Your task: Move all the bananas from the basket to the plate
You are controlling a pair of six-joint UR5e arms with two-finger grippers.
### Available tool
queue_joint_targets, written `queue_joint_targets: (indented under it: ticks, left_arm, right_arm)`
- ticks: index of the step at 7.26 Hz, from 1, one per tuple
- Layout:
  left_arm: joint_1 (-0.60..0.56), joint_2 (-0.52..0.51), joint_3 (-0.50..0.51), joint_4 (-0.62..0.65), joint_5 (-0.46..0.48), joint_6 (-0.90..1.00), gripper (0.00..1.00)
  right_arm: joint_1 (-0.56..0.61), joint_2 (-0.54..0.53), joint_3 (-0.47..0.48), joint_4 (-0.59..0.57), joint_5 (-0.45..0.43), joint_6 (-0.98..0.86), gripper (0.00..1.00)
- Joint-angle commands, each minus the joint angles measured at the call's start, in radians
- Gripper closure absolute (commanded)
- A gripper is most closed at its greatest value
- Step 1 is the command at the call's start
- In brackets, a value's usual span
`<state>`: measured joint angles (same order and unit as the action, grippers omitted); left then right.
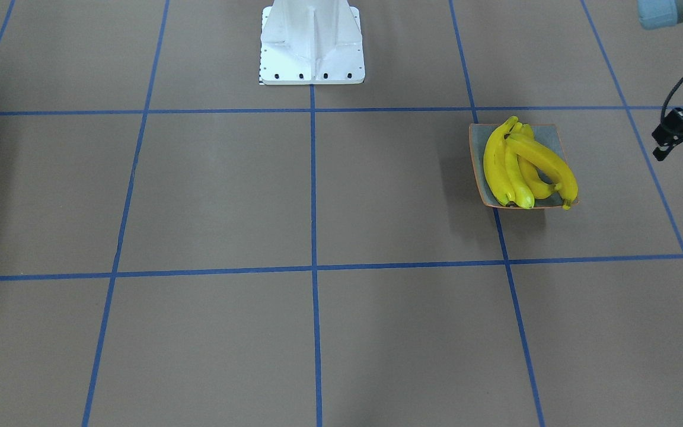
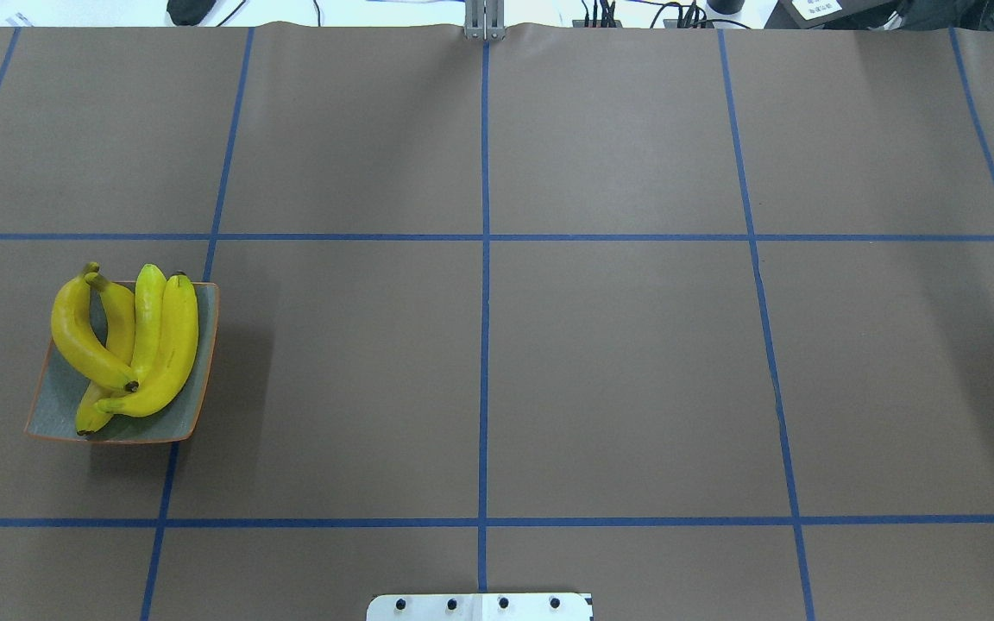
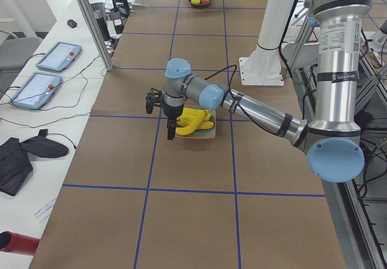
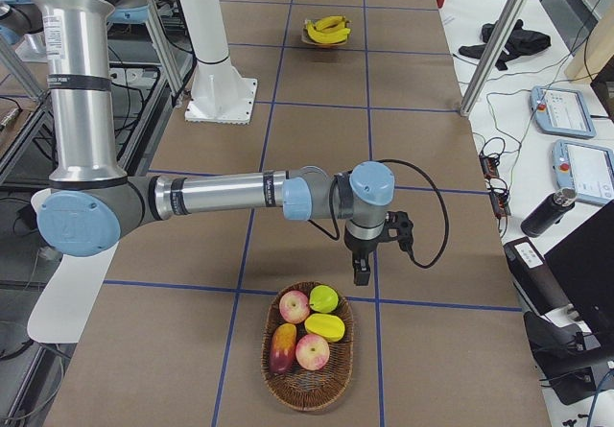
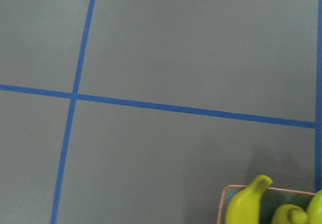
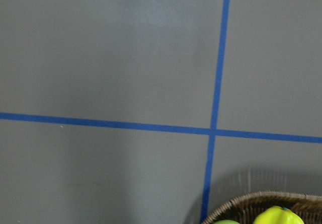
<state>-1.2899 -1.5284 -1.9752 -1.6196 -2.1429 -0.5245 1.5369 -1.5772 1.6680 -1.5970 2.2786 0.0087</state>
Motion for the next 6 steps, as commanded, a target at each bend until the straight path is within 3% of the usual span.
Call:
queue_joint_targets:
  ticks: [1, 2, 4, 6]
  left_arm:
    - [-0.165, 0.002, 0.147, -0.005, -0.116, 0.326, 0.0]
    - [-0.211, 0.002, 0.203, -0.006, -0.123, 0.451, 0.0]
    - [-0.233, 0.008, 0.243, -0.011, -0.123, 0.462, 0.0]
    - [-0.233, 0.034, 0.249, -0.011, -0.123, 0.454, 0.0]
  right_arm:
    - [0.055, -0.061, -0.005, 0.009, 0.01, -0.032, 0.0]
    - [0.077, -0.066, -0.005, 0.009, 0.019, -0.042, 0.0]
    - [0.078, -0.075, 0.004, 0.005, 0.021, -0.038, 0.0]
    - [0.083, -0.073, 0.003, -0.039, 0.094, -0.038, 0.0]
